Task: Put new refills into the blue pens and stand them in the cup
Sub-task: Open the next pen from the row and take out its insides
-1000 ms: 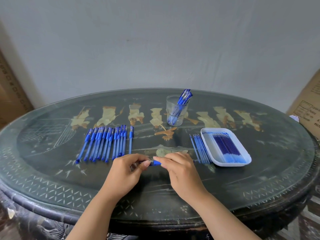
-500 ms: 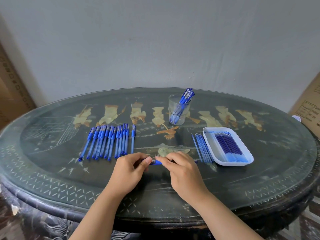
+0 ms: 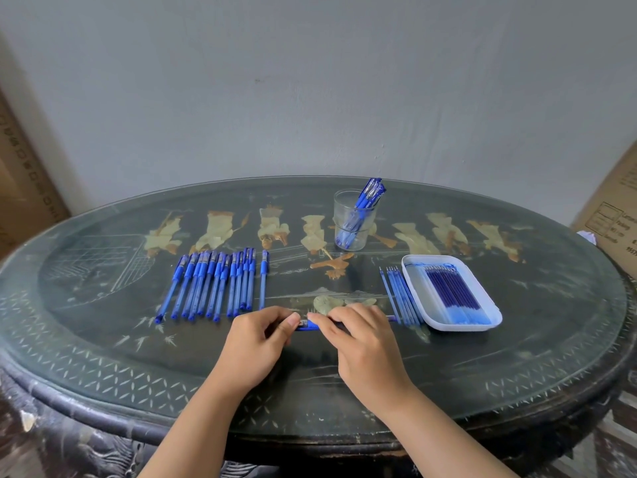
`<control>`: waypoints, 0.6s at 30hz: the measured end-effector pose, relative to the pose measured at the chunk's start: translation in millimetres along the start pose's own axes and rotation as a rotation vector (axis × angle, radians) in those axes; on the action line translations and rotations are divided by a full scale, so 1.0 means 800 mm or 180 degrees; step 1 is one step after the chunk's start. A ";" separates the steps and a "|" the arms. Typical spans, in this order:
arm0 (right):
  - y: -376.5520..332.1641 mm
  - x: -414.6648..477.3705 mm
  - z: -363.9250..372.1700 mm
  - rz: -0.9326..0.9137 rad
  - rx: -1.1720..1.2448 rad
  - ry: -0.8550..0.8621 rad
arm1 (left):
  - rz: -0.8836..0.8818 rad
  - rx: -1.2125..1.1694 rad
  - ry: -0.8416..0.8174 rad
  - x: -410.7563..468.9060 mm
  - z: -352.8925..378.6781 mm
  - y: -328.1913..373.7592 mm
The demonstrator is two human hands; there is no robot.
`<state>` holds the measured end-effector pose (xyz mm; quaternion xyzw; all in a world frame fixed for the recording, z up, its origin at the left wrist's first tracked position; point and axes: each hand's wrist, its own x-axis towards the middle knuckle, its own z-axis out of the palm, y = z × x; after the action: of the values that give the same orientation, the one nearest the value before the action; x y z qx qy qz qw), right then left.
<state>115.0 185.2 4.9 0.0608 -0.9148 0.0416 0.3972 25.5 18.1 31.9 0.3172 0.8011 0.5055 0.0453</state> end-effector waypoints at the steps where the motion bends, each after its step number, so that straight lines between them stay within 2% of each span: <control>1: 0.000 0.000 0.000 0.0016 -0.0014 0.0001 | 0.0000 0.0004 -0.0008 0.001 0.000 -0.001; 14: 0.001 0.005 0.007 0.0143 0.0140 -0.0218 | -0.0007 -0.0051 0.0008 0.000 0.000 -0.007; 15: 0.003 0.004 0.007 0.0216 0.0129 -0.0130 | -0.0058 -0.0055 0.0071 0.001 -0.002 -0.009; 18: 0.016 0.003 0.006 0.0910 0.0241 0.0304 | -0.0288 -0.0317 0.0421 0.002 -0.011 -0.015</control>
<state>107.6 197.3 3.0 -0.0572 -0.8920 0.1349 0.4277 15.3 8.4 26.1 0.2440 0.7897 0.5621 0.0308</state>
